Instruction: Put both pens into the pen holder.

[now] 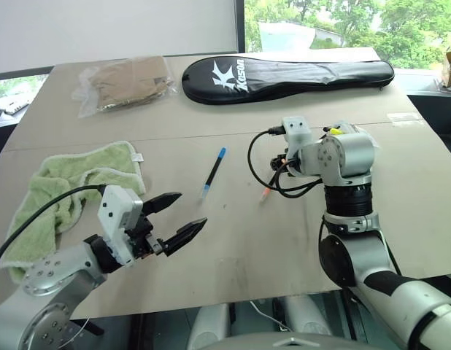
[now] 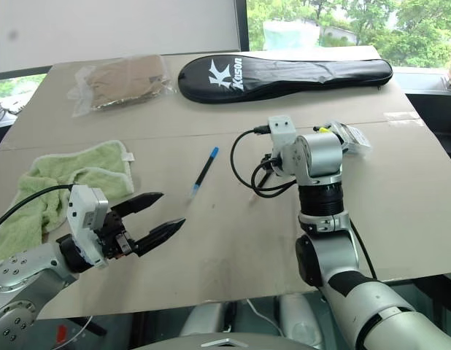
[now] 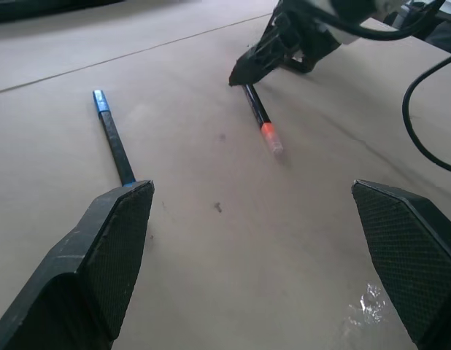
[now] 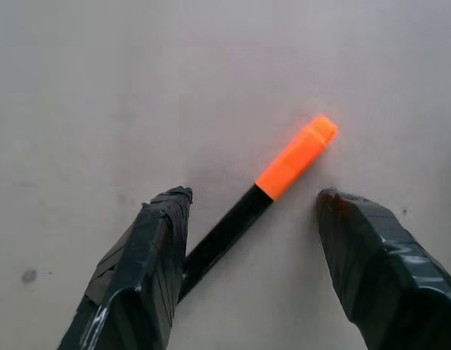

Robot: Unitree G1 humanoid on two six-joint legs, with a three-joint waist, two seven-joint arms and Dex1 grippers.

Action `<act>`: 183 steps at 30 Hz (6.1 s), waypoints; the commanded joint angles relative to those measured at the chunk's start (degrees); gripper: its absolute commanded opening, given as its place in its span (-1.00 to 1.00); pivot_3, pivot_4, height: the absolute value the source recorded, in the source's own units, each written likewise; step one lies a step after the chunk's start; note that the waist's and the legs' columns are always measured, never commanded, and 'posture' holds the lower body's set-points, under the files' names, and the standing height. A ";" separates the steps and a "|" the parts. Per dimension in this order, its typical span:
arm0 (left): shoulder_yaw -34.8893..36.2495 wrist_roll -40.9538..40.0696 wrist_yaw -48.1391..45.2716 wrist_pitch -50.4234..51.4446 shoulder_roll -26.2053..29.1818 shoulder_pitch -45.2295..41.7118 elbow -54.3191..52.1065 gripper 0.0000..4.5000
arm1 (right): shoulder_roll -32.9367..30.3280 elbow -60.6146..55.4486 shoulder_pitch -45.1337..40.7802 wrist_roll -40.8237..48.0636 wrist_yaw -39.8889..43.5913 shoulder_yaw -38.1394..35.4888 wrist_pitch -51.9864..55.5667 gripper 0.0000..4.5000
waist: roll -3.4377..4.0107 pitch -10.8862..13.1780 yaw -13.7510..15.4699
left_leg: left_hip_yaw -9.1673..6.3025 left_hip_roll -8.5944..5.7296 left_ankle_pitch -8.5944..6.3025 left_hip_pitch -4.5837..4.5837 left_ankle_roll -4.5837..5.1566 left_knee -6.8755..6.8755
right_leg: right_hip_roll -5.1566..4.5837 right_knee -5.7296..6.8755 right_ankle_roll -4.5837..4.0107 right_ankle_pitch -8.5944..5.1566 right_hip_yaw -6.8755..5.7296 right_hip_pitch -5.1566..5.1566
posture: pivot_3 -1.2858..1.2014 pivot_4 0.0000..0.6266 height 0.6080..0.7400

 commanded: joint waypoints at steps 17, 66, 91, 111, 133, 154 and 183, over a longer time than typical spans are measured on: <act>0.65 -0.28 1.79 -0.76 -0.34 2.21 -3.42 1.00 | -21.87 -12.33 6.79 9.47 28.32 25.30 -20.74 -0.99 | -0.01 -0.03 0.24 | 0.03 0.03 -0.01 0.26 0.02 -0.01 | 0.01 -0.03 0.00 0.00 0.06 0.24 | 0.03 -0.52 1.00; -3.50 -9.47 -7.35 -3.64 0.95 -10.90 -0.03 1.00 | -40.27 7.89 14.48 16.57 64.48 3.21 -84.58 -0.99 | 0.10 0.07 1.88 | 0.02 0.08 0.00 -0.09 0.02 0.28 | 0.00 -0.04 0.01 0.01 -0.06 0.13 | 0.03 -0.52 1.00; -4.47 -5.96 -4.63 -4.90 -1.21 -11.19 3.66 1.00 | -45.28 15.15 17.48 9.49 67.66 4.52 -98.60 0.68 | 0.10 0.07 1.92 | 0.03 0.09 0.00 -0.08 0.02 0.36 | 0.00 -0.02 0.01 0.01 -0.08 0.16 | 0.03 -0.52 1.00; -29.88 7.81 27.01 41.39 -5.71 -54.29 28.90 1.00 | -46.61 -39.97 44.20 24.87 53.63 5.57 -63.75 0.97 | -0.28 0.00 3.30 | -0.25 0.00 -0.02 -0.28 0.06 0.83 | 0.05 0.08 0.02 0.01 -0.33 0.30 | 0.03 -0.52 1.00; -13.86 -2.68 -5.31 19.51 -5.13 -38.72 17.04 -0.97 | -33.70 -36.53 37.32 53.92 34.23 2.66 -39.60 1.00 | -0.17 0.01 2.03 | -0.63 0.01 -0.01 -0.22 0.03 1.03 | -0.03 0.06 0.01 0.01 -0.74 0.54 | 0.03 -0.52 1.00; -21.07 4.24 -9.13 7.51 -2.20 -34.92 9.99 -1.00 | -29.65 -28.05 25.07 67.46 30.15 2.91 -28.44 -0.90 | -0.11 0.06 1.95 | -0.63 -0.06 -0.03 -0.24 0.07 1.02 | -0.04 0.06 0.02 0.01 -0.74 0.52 | 0.03 -0.52 1.00; -21.22 1.23 -7.93 5.40 -6.68 -40.84 14.46 0.58 | -63.37 -28.50 24.17 33.83 39.87 1.15 -43.33 -0.95 | 0.04 0.22 2.67 | -0.34 0.05 -0.11 -0.33 0.21 1.06 | 0.00 -0.02 0.02 0.01 -0.56 0.51 | 0.03 -0.52 1.00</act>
